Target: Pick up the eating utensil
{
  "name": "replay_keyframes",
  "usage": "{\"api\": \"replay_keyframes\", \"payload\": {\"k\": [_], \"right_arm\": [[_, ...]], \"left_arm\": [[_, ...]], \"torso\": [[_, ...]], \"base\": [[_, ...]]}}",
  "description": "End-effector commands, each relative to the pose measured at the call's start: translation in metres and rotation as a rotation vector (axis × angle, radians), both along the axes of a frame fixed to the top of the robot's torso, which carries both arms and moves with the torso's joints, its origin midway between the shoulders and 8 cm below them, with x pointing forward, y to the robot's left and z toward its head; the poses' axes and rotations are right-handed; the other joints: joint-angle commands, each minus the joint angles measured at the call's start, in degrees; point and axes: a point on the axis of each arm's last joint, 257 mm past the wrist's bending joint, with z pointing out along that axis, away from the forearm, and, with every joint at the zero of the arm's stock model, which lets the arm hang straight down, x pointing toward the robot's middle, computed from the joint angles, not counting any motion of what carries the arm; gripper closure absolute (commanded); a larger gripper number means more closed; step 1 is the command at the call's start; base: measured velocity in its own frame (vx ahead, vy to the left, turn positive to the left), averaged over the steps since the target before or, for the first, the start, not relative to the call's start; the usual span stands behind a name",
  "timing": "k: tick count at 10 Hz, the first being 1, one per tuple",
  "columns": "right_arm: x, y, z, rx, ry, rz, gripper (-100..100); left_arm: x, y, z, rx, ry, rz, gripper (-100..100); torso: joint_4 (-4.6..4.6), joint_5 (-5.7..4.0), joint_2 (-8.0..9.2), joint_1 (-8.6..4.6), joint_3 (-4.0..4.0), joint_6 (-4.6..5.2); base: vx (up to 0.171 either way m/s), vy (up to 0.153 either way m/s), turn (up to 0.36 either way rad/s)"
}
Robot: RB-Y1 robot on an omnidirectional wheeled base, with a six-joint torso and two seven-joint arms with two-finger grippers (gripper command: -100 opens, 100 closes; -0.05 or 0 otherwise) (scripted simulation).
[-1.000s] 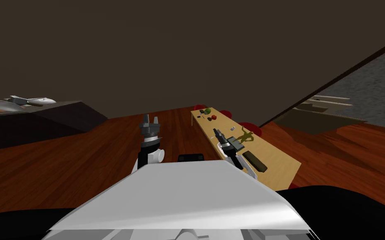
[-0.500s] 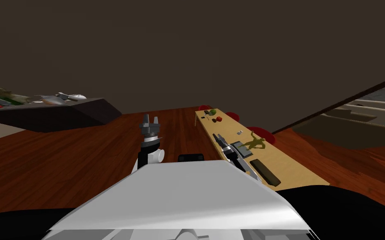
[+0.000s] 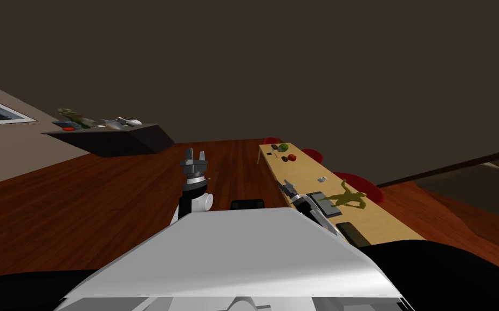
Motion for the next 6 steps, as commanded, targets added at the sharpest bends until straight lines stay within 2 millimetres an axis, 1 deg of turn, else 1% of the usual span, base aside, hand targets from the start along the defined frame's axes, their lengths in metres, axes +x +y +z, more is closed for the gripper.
{"api": "replay_keyframes", "payload": {"k": [1, 2, 3, 4, 5, 6], "right_arm": [[-0.005, -0.007, -0.015, -0.047, 0.035, 0.005, -100], [-0.017, -0.014, -0.036, -0.126, 0.078, 0.031, -100], [-0.020, -0.017, -0.040, -0.127, 0.089, 0.026, -100], [-0.032, -0.023, -0.057, -0.199, 0.126, 0.057, -100], [-0.036, -0.028, -0.064, -0.207, 0.142, 0.050, -100], [-0.037, -0.028, -0.064, -0.207, 0.144, 0.049, -100]], "left_arm": [[0.000, 0.000, 0.000, 0.000, 0.000, 0.000, 0], [0.000, 0.000, 0.000, 0.000, 0.000, 0.000, 0], [0.000, 0.000, 0.000, 0.000, 0.000, 0.000, 0], [0.000, 0.000, 0.000, 0.000, 0.000, 0.000, 0], [0.000, 0.000, 0.000, 0.000, 0.000, 0.000, 0], [0.000, 0.000, 0.000, 0.000, 0.000, 0.000, 0]], "torso": [[0.00, 0.00, 0.00, 0.00, 0.00, 0.00], [0.00, 0.00, 0.00, -0.02, 0.00, 0.04], [0.00, 0.00, -0.02, -0.01, -0.01, -0.02], [0.00, 0.00, -0.01, -0.02, -0.01, 0.06], [0.00, 0.00, -0.01, -0.01, 0.00, -0.01], [0.00, 0.00, 0.01, -0.02, 0.00, 0.07]], "base": [[0.010, -0.003, 0.151], [0.013, 0.002, 0.333], [0.013, -0.007, 0.143], [0.011, 0.000, 0.282], [0.011, -0.007, 0.131], [0.005, -0.004, -0.034]]}}
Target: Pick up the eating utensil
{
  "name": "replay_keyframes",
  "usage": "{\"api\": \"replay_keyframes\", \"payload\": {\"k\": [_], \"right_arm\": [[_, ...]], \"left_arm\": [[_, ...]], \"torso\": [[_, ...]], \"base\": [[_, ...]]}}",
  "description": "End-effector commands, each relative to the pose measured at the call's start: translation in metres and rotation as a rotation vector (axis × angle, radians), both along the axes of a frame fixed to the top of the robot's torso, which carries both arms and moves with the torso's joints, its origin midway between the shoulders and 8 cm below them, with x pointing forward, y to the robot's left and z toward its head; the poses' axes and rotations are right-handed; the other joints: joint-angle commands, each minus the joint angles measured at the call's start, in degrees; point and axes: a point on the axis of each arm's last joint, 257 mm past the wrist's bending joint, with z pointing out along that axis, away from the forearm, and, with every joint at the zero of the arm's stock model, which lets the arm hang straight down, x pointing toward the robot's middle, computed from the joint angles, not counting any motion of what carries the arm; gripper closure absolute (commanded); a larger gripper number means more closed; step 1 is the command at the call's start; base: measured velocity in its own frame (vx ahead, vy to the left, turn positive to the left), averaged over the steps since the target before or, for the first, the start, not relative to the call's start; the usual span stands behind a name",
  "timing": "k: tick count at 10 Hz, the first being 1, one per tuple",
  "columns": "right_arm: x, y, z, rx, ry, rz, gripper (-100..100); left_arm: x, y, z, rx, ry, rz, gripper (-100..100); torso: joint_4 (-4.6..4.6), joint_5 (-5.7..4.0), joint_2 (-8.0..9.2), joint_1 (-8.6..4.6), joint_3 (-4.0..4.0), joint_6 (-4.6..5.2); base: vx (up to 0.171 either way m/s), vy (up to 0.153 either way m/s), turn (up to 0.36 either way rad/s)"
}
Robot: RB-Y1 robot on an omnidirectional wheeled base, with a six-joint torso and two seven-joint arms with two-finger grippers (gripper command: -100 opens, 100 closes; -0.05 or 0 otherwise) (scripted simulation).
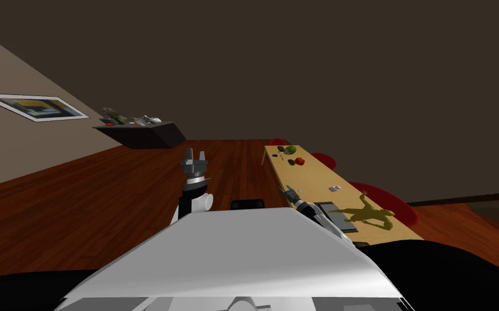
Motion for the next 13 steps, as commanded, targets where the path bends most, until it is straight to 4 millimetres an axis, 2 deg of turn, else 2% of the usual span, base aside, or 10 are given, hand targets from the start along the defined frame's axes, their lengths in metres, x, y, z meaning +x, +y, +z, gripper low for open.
{"api": "replay_keyframes", "payload": {"k": [1, 2, 3, 5, 6, 7, 8, 9, 13], "right_arm": [[-0.014, -0.008, -0.019, -0.078, 0.041, 0.037, -100], [-0.019, -0.013, -0.026, -0.082, 0.058, 0.027, -100], [-0.033, -0.021, -0.041, -0.155, 0.096, 0.064, -100], [-0.038, -0.026, -0.046, -0.158, 0.112, 0.056, -100], [-0.054, -0.037, -0.061, -0.231, 0.153, 0.092, -100], [-0.058, -0.040, -0.064, -0.233, 0.165, 0.086, -100], [-0.073, -0.051, -0.075, -0.303, 0.199, 0.125, -100], [-0.078, -0.056, -0.080, -0.306, 0.216, 0.118, -100], [-0.136, -0.107, -0.111, -0.502, 0.355, 0.212, -100]], "left_arm": [[0.000, 0.000, 0.000, 0.000, 0.000, 0.000, 0], [0.000, 0.000, 0.000, 0.000, 0.000, 0.000, 0], [0.000, 0.000, 0.000, 0.000, 0.000, 0.000, 0], [0.000, 0.000, 0.000, 0.000, 0.000, 0.000, 0], [0.000, 0.000, 0.000, 0.000, 0.000, 0.000, 0], [0.000, 0.000, 0.000, 0.000, 0.000, 0.000, 0], [0.000, 0.000, 0.000, 0.000, 0.000, 0.000, 0], [0.000, 0.000, 0.000, 0.000, 0.000, 0.000, 0], [0.000, 0.000, 0.000, 0.000, 0.000, 0.000, 0]], "torso": [[0.00, 0.00, 0.00, 0.00, 0.00, 0.00], [0.00, 0.00, -0.02, 0.01, -0.01, -0.07], [0.00, 0.00, -0.02, -0.01, -0.01, -0.01], [0.00, 0.00, -0.01, -0.03, -0.01, 0.00], [0.00, 0.00, 0.00, -0.01, 0.00, 0.00], [0.01, 0.01, 0.00, 0.00, 0.00, -0.06], [0.00, 0.00, 0.00, -0.02, 0.00, -0.01], [0.00, 0.01, 0.00, -0.03, 0.00, -0.04], [0.01, -0.01, 0.03, -0.08, 0.02, 0.02]], "base": [[0.005, 0.004, 0.295], [0.008, -0.008, 0.168], [0.009, -0.005, 0.262], [0.005, -0.009, 0.075], [0.001, 0.000, 0.265], [0.002, -0.010, 0.179], [0.001, -0.007, 0.252], [0.000, -0.013, 0.155], [-0.011, -0.015, 0.268]]}}
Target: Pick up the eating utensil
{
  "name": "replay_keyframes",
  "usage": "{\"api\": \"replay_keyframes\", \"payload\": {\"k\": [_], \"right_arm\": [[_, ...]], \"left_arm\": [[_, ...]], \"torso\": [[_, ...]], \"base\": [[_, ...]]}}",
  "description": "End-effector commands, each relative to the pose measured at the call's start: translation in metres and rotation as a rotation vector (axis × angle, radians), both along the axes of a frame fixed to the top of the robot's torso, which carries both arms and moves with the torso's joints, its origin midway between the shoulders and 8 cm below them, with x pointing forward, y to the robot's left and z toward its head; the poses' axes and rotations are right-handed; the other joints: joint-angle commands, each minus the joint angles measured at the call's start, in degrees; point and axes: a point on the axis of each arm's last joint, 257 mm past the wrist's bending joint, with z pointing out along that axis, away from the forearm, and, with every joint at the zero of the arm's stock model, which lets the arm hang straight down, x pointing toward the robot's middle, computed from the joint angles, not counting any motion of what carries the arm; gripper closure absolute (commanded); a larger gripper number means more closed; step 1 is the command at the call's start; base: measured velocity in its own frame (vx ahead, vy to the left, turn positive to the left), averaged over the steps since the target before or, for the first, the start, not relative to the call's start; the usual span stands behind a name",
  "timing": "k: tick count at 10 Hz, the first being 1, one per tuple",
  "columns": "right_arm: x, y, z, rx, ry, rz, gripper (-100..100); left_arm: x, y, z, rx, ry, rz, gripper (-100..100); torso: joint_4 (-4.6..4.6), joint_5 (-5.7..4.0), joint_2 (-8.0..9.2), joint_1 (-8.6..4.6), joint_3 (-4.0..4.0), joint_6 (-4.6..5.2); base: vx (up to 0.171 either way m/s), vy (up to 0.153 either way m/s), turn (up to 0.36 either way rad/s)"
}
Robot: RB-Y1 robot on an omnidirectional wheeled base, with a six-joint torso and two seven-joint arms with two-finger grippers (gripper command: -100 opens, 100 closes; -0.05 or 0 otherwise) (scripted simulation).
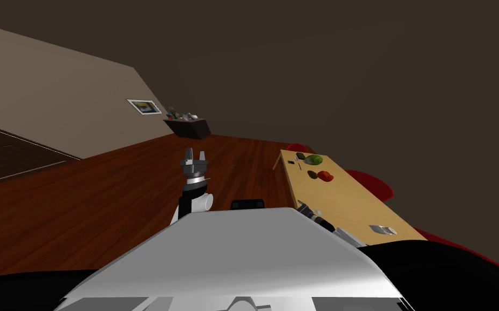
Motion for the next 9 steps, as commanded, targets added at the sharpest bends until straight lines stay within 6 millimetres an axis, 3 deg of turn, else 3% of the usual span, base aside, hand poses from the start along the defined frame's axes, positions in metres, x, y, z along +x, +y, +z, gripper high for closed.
{"api": "replay_keyframes", "payload": {"k": [1, 3, 6, 7, 9], "right_arm": [[-0.017, -0.009, -0.007, -0.041, 0.027, 0.020, -100], [-0.035, -0.027, -0.013, -0.103, 0.072, 0.052, -100], [-0.081, -0.076, -0.019, -0.256, 0.188, 0.144, -100], [-0.085, -0.079, -0.020, -0.265, 0.195, 0.146, -100], [-0.111, -0.106, -0.020, -0.349, 0.263, 0.204, -100]], "left_arm": [[0.000, 0.000, 0.000, 0.000, 0.000, 0.000, 0], [0.000, 0.000, 0.000, 0.000, 0.000, 0.000, 0], [0.000, 0.000, 0.000, 0.000, 0.000, 0.000, 0], [0.000, 0.000, 0.000, 0.000, 0.000, 0.000, 0], [0.000, 0.000, 0.000, 0.000, 0.000, 0.000, 0]], "torso": [[0.00, 0.00, 0.00, 0.00, 0.00, 0.00], [0.01, 0.00, 0.02, 0.03, 0.01, 0.01], [0.01, 0.00, 0.06, 0.00, 0.03, 0.02], [0.02, 0.00, 0.08, -0.04, 0.05, 0.01], [0.01, -0.01, 0.05, 0.00, 0.03, 0.03]], "base": [[-0.014, -0.008, 0.106], [-0.020, -0.007, 0.169], [-0.035, -0.012, 0.291], [-0.029, -0.022, 0.092], [-0.031, -0.006, 0.195]]}}
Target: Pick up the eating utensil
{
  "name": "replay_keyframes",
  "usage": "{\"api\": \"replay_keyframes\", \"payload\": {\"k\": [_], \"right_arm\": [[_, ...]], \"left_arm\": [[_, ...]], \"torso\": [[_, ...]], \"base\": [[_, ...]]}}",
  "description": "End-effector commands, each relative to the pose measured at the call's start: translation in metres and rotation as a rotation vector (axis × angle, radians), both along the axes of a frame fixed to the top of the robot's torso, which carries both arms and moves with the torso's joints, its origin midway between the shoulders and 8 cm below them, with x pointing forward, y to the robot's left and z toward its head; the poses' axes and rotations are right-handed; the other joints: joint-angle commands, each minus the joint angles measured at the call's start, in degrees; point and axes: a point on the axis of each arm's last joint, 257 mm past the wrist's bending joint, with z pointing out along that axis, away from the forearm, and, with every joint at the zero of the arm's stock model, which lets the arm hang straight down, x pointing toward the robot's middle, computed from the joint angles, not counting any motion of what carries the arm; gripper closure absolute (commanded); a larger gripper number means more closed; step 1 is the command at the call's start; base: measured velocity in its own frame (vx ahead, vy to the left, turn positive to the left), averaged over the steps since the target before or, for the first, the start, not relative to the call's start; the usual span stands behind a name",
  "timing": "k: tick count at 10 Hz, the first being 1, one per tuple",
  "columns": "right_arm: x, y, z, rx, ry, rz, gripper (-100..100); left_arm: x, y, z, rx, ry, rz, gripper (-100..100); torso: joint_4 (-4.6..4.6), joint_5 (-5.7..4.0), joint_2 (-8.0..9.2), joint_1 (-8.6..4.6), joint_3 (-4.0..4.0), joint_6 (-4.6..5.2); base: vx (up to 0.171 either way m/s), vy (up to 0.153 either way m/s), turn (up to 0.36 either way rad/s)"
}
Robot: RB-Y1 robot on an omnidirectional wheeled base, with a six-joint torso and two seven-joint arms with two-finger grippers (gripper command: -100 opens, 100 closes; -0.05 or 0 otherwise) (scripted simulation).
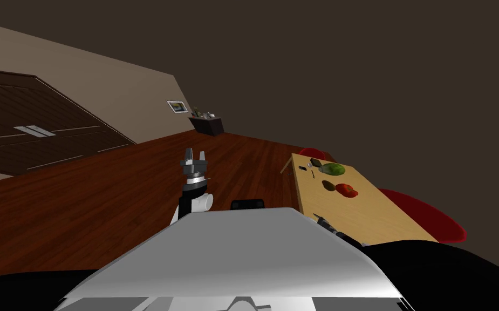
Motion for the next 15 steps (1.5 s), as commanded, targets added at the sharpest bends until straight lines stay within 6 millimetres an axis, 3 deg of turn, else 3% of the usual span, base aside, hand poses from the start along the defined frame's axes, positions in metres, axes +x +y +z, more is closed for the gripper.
{"api": "replay_keyframes", "payload": {"k": [1, 2, 7, 9, 10, 11, 13, 15], "right_arm": [[-0.019, -0.024, 0.003, -0.066, 0.057, 0.041, -100], [-0.019, -0.024, 0.003, -0.066, 0.057, 0.041, -100], [-0.059, -0.057, 0.005, -0.169, 0.162, 0.114, -100], [-0.057, -0.056, 0.005, -0.166, 0.158, 0.110, -100], [-0.058, -0.056, 0.005, -0.167, 0.159, 0.112, 0], [-0.056, -0.047, -0.007, -0.166, 0.160, 0.102, -100], [-0.053, -0.037, -0.018, -0.165, 0.161, 0.094, -100], [-0.053, -0.038, -0.017, -0.166, 0.161, 0.093, -100]], "left_arm": [[0.000, 0.000, 0.000, 0.000, 0.000, 0.000, 0], [0.000, 0.000, 0.000, 0.000, 0.000, 0.000, 0], [0.000, 0.000, 0.000, 0.000, 0.000, 0.000, 0], [0.000, 0.000, 0.000, 0.000, 0.000, 0.000, 0], [0.000, 0.000, 0.000, 0.000, 0.000, 0.000, 0], [0.000, 0.000, 0.000, 0.000, 0.000, 0.000, 0], [0.000, 0.000, 0.000, 0.000, 0.000, 0.000, 0], [0.000, 0.000, 0.000, 0.000, 0.000, 0.000, 0]], "torso": [[0.00, 0.00, 0.00, 0.00, 0.00, 0.00], [0.00, 0.01, 0.01, 0.00, 0.01, 0.00], [0.00, -0.01, -0.01, -0.01, -0.01, 0.07], [0.00, -0.01, -0.02, 0.01, -0.01, 0.06], [-0.01, -0.01, -0.06, 0.02, -0.03, 0.06], [-0.02, -0.01, -0.10, 0.02, -0.05, 0.06], [-0.02, -0.06, -0.10, -0.24, -0.05, 0.03], [-0.01, -0.06, -0.08, -0.16, -0.04, 0.06]], "base": [[-0.041, -0.005, 0.263], [-0.027, -0.013, 0.050], [-0.029, -0.007, 0.117], [-0.019, -0.003, 0.033], [0.000, 0.000, 0.000], [-0.002, -0.033, 0.060], [-0.015, -0.078, 0.075], [-0.009, -0.027, 0.002]]}}
